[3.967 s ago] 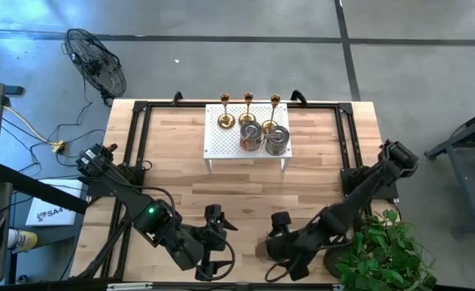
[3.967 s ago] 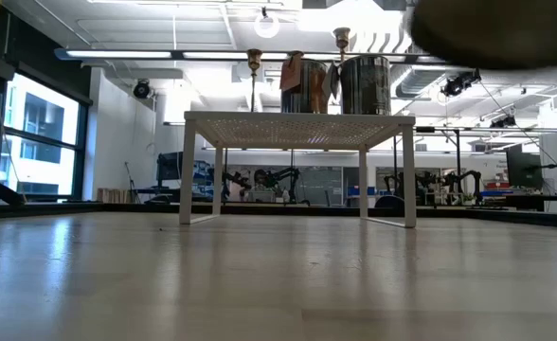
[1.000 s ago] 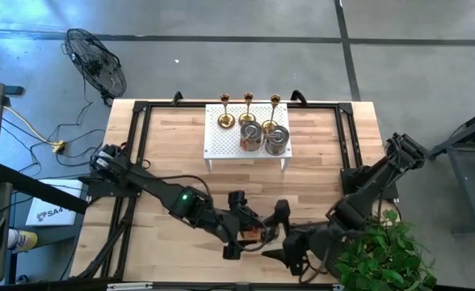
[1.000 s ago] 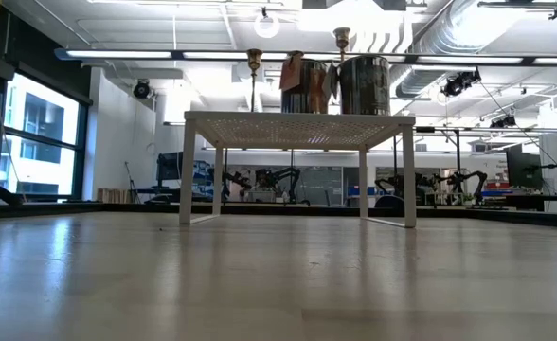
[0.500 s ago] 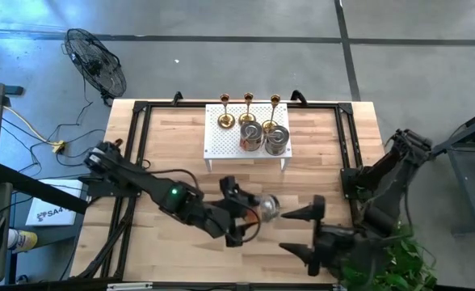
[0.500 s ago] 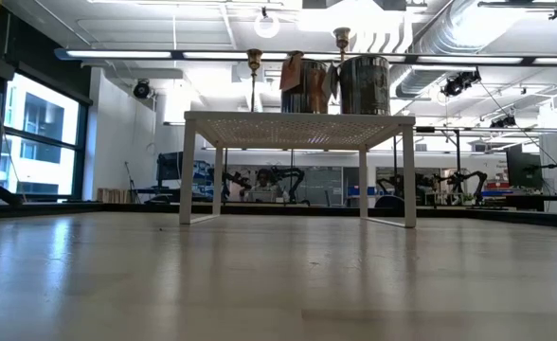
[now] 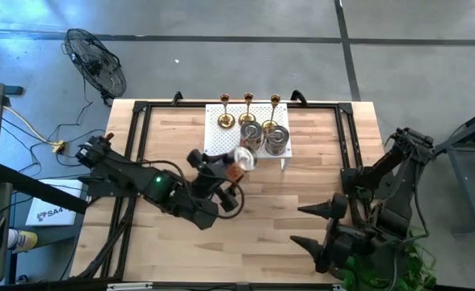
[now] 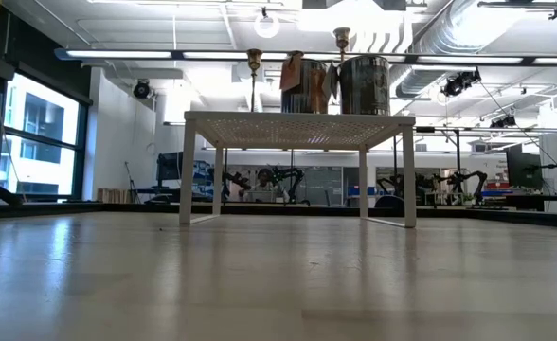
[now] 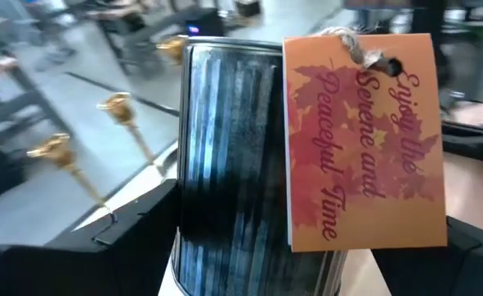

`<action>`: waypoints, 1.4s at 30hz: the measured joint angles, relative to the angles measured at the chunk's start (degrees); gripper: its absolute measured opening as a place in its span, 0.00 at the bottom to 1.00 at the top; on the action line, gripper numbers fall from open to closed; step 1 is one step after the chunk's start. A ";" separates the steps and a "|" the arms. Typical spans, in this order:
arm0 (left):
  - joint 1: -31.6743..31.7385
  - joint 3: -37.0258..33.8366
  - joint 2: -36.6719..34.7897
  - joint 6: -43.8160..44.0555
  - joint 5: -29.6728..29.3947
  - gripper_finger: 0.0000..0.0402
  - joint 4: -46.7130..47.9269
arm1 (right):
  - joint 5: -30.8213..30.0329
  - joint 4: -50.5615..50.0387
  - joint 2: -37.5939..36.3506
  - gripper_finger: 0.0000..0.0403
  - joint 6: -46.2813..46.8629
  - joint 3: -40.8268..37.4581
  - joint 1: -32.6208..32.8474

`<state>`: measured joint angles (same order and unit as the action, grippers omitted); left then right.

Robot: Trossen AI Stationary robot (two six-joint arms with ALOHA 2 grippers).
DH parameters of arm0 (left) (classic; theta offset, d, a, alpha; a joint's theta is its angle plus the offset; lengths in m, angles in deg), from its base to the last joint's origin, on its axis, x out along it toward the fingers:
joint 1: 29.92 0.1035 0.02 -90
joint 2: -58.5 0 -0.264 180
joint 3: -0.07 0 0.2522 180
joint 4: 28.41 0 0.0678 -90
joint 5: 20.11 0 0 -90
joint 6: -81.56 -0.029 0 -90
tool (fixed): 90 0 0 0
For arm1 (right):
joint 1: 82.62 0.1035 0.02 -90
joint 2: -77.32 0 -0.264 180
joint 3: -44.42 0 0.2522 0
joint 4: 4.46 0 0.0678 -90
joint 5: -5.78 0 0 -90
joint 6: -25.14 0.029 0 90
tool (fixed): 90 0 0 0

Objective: Pick & Place candle stick holders
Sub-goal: Put the silver scented candle on the shelf aligned with the other silver scented candles

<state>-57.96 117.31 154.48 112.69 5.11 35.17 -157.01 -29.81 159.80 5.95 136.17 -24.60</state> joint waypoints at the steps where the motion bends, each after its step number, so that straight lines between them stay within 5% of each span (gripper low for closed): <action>1: -0.04 0.00 0.00 1.18 -1.26 0.82 1.13 | -1.47 0.76 0.00 0.92 -1.33 -0.02 0.14; 16: 9.71 0.00 0.00 24.96 -5.41 0.80 22.60 | -13.53 14.38 0.00 0.91 -16.89 -0.04 2.50; 30: 15.28 0.00 1.52 26.20 -1.61 0.77 24.43 | -13.86 14.46 0.00 0.90 -16.89 -0.04 3.17; 34: 15.26 -0.06 1.96 26.37 -1.13 0.64 25.56 | -13.86 14.44 0.00 0.90 -16.89 -0.04 3.15; 42: 15.28 -0.02 2.60 26.36 -0.18 0.22 27.09 | -13.84 14.44 0.00 0.90 -16.71 -0.04 3.15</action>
<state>-42.67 117.29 157.08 139.05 4.93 62.26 -170.85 -15.37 159.80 -10.76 136.13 -21.45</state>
